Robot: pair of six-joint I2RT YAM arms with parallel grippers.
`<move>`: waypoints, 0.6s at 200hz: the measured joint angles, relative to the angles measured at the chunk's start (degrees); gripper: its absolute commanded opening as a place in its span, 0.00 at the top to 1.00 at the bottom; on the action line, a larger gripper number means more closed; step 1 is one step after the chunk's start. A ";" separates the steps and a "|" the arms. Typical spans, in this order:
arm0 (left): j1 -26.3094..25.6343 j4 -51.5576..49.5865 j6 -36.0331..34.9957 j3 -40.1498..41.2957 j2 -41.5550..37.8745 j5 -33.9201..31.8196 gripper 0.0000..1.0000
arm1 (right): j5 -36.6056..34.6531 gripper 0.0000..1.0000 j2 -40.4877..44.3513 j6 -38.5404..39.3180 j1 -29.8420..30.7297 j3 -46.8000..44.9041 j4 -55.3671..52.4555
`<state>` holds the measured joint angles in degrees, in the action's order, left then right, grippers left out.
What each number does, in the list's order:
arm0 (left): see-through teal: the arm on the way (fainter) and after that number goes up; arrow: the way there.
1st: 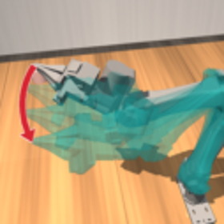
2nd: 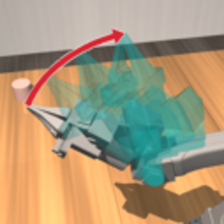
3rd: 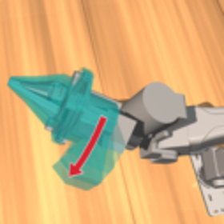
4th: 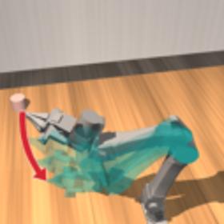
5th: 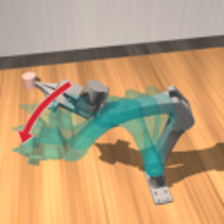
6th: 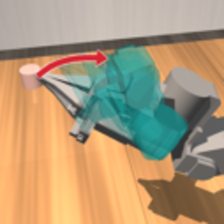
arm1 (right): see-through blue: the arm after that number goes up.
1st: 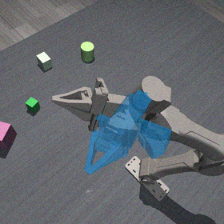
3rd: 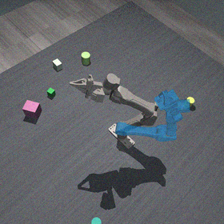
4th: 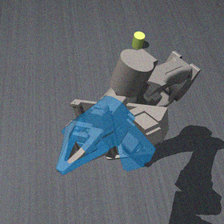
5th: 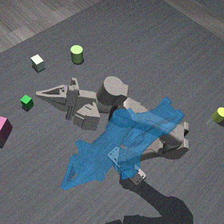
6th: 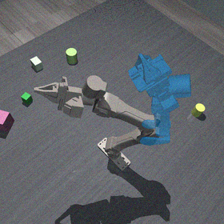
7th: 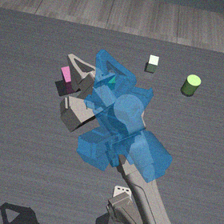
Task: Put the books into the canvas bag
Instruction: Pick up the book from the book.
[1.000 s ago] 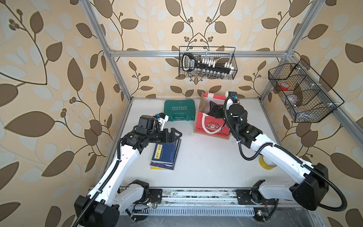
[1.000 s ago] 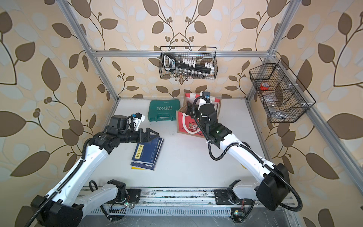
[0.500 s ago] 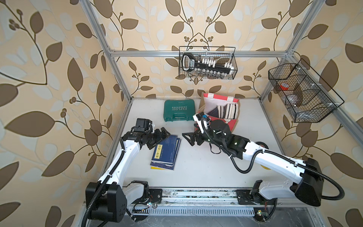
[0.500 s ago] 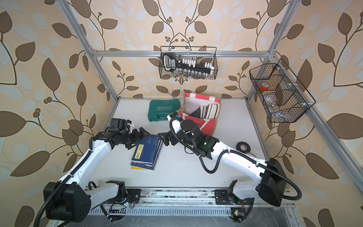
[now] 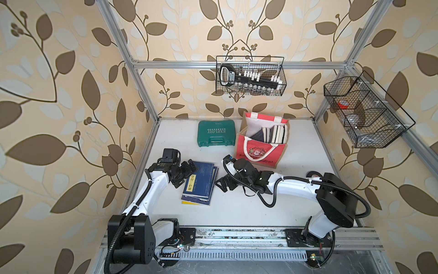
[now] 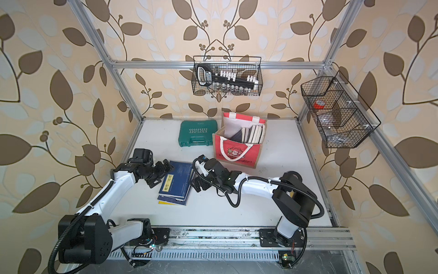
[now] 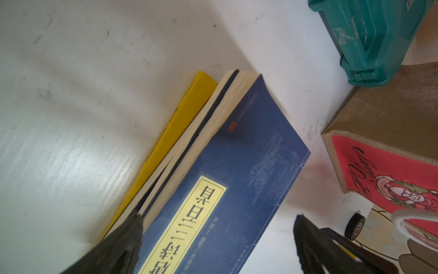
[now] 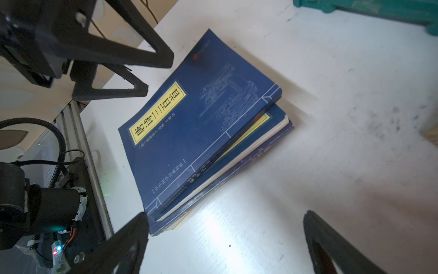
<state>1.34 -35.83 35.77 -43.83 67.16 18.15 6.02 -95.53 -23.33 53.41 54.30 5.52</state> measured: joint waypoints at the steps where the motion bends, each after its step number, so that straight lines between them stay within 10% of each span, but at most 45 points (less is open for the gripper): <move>1: 0.04 0.07 0.04 0.04 0.02 -0.07 0.01 | 0.02 0.01 -0.07 -0.07 0.00 0.00 0.00; 120: 1.01 4.79 0.48 0.98 4.96 3.19 0.01 | 4.15 0.01 -6.12 -3.91 -3.08 0.13 0.26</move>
<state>2.35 -31.05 36.25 -42.85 72.12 21.34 10.17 -101.65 -27.24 50.33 54.43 5.78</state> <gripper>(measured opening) 0.990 0.989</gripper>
